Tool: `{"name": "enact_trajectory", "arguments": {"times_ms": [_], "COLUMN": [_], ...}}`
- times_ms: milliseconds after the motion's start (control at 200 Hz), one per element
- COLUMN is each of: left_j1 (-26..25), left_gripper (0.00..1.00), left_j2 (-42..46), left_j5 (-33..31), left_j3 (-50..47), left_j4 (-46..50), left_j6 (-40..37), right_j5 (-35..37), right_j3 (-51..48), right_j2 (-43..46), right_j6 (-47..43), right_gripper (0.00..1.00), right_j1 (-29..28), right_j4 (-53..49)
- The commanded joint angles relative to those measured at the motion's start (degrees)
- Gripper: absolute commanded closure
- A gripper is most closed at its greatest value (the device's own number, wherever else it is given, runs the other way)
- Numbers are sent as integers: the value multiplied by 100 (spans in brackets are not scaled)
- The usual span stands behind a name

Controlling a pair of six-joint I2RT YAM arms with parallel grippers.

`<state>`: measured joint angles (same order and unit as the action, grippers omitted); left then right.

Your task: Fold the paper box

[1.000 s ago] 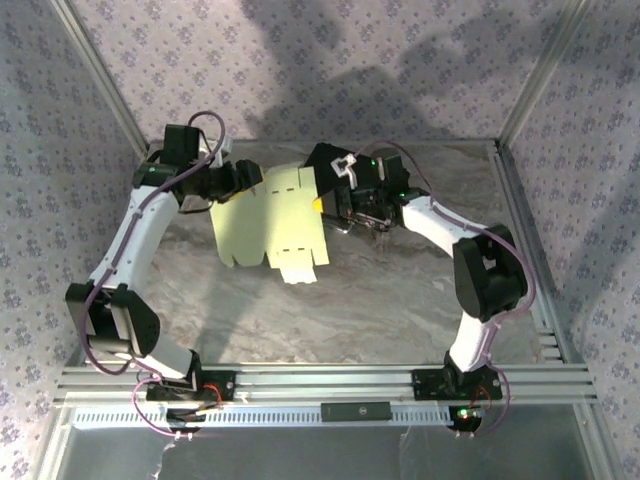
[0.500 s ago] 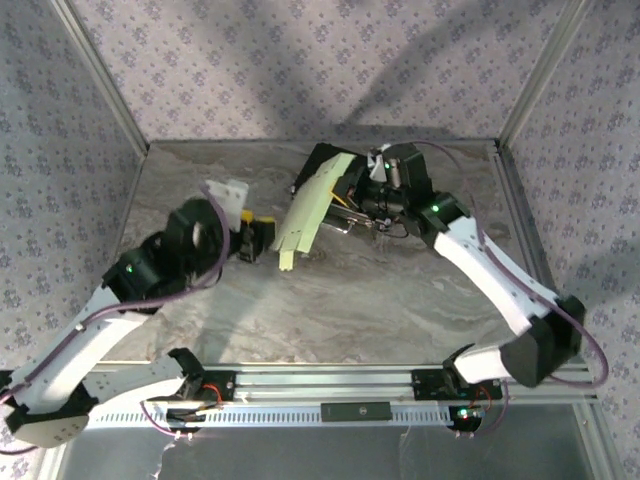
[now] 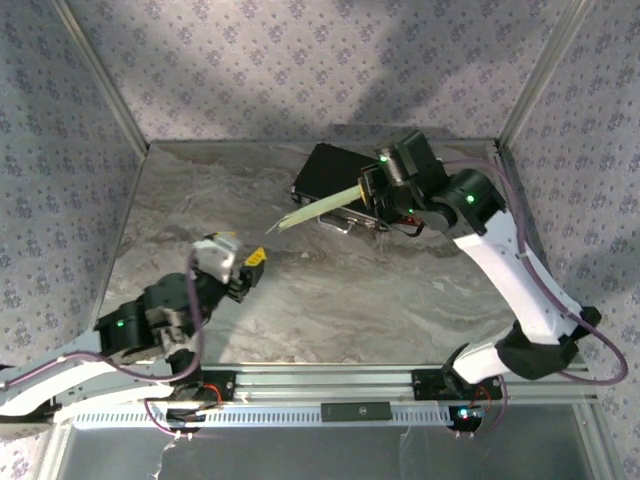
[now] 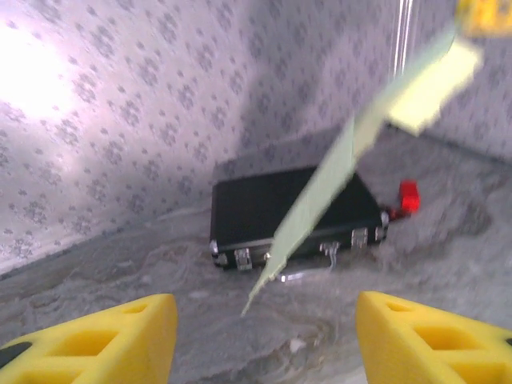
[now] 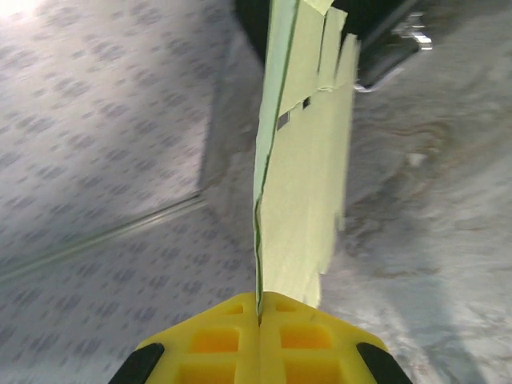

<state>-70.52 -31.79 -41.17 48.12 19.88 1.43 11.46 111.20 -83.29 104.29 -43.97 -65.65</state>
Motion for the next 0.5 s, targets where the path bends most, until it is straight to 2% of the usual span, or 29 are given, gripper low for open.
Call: {"name": "enact_trajectory", "arguments": {"times_ms": [0, 90, 230, 305, 375, 495], "left_j1": [-17, 19, 354, 737, 1128, 1771], "left_gripper": [38, 33, 32, 33, 36, 32], "left_j2": [157, 123, -188, -467, -796, -1073], "left_j5": [-1, 36, 693, 1174, 1332, 1395], "left_j3": [463, 628, 997, 1116, 1118, 826], "left_j4": [456, 817, 1273, 1497, 1534, 936], "left_j6": [405, 732, 1018, 865, 652, 146], "right_j5": [556, 934, 528, 166, 19, -31], "right_j3": [507, 712, 1015, 1360, 1576, 1705], "right_j2": [-270, -380, -927, -1352, -1592, -1758], "right_j6": [998, 1262, 1485, 1481, 1456, 1427], "right_gripper": [100, 100, 100, 100, 100, 100], "right_j1": [-254, -463, -207, 8, 42, 100], "right_j4": [-1356, -1529, -1622, -1701, -1700, -1747]}}
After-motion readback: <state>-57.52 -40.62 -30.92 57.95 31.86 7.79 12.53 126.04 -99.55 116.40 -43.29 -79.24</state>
